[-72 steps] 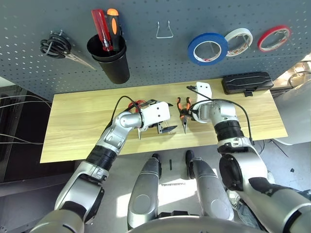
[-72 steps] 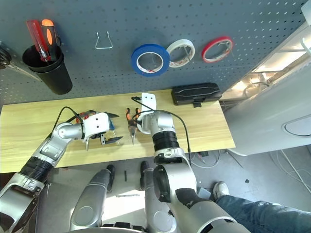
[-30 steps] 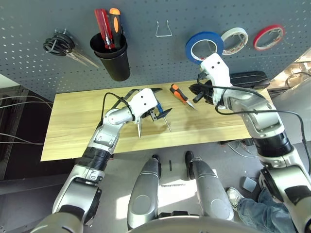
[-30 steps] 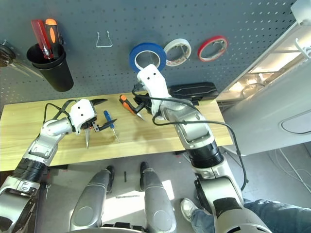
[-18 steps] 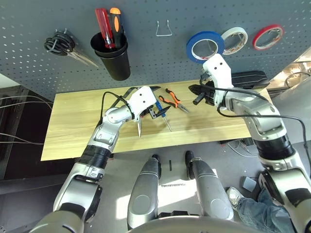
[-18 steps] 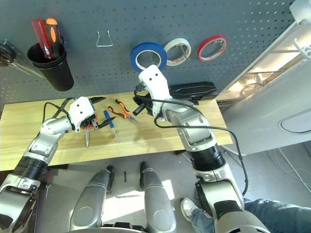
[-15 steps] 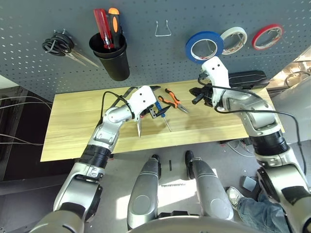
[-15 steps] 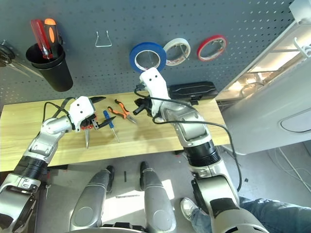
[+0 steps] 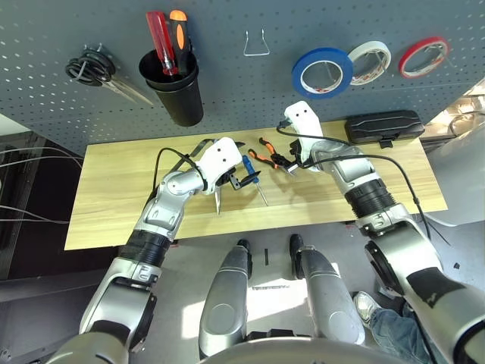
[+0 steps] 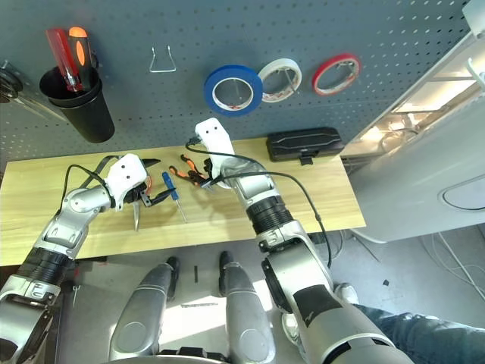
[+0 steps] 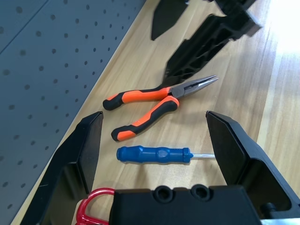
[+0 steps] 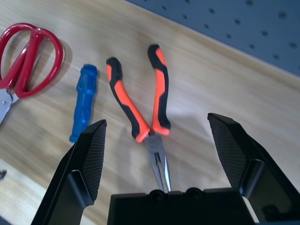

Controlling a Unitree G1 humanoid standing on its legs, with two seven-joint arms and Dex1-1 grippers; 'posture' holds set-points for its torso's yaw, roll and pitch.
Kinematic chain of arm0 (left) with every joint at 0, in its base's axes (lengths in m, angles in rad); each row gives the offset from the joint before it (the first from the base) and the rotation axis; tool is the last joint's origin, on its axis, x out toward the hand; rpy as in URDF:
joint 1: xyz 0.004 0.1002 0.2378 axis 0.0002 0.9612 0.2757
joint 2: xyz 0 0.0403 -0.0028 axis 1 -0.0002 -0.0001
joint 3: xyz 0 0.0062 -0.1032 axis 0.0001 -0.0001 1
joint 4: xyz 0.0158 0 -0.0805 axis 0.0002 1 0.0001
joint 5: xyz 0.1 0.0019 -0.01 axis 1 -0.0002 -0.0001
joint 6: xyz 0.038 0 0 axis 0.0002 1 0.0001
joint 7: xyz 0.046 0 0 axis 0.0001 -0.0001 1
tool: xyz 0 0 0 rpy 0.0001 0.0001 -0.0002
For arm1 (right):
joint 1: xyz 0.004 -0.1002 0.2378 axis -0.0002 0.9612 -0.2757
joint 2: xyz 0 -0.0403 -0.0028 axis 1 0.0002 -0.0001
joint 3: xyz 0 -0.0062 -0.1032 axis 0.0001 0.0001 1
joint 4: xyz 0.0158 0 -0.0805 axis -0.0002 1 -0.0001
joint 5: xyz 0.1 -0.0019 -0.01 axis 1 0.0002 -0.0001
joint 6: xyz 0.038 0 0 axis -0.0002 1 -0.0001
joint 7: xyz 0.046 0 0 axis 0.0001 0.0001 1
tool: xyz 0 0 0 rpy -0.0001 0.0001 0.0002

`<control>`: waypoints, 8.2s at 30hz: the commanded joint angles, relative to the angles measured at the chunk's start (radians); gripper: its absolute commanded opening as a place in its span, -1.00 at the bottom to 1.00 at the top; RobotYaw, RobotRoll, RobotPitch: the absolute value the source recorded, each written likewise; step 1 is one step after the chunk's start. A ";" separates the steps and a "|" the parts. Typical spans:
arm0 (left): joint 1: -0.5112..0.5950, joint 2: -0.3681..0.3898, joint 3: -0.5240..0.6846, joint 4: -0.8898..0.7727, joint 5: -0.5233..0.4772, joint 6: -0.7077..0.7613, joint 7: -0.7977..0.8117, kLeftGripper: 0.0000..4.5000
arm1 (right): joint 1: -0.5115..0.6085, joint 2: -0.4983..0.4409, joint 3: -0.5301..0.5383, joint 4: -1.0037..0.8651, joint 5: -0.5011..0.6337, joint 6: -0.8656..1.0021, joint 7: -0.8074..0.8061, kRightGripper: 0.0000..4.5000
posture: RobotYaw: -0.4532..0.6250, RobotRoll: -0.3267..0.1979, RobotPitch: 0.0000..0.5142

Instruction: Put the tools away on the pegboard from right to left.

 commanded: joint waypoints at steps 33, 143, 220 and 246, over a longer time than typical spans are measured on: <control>0.034 0.002 -0.031 -0.042 0.001 0.071 -0.050 1.00 | -0.104 0.095 0.019 0.427 -0.196 -0.164 -0.113 0.99 | 0.09 0.25 0.76; -0.205 -0.123 0.162 -0.058 -0.258 -0.237 0.066 1.00 | -0.333 0.094 -0.223 0.067 0.023 -1.078 -0.077 -0.14 | 0.13 0.25 0.42; -0.173 -0.075 -0.027 0.172 -0.057 0.077 0.056 1.00 | 0.531 -0.167 -0.246 -0.856 0.313 -0.165 0.039 0.98 | 0.04 0.25 0.46; -0.393 -0.295 0.142 0.520 -0.055 0.657 0.444 1.00 | 0.513 -0.299 -0.165 -0.606 0.253 -0.168 0.218 0.98 | 0.04 0.25 0.46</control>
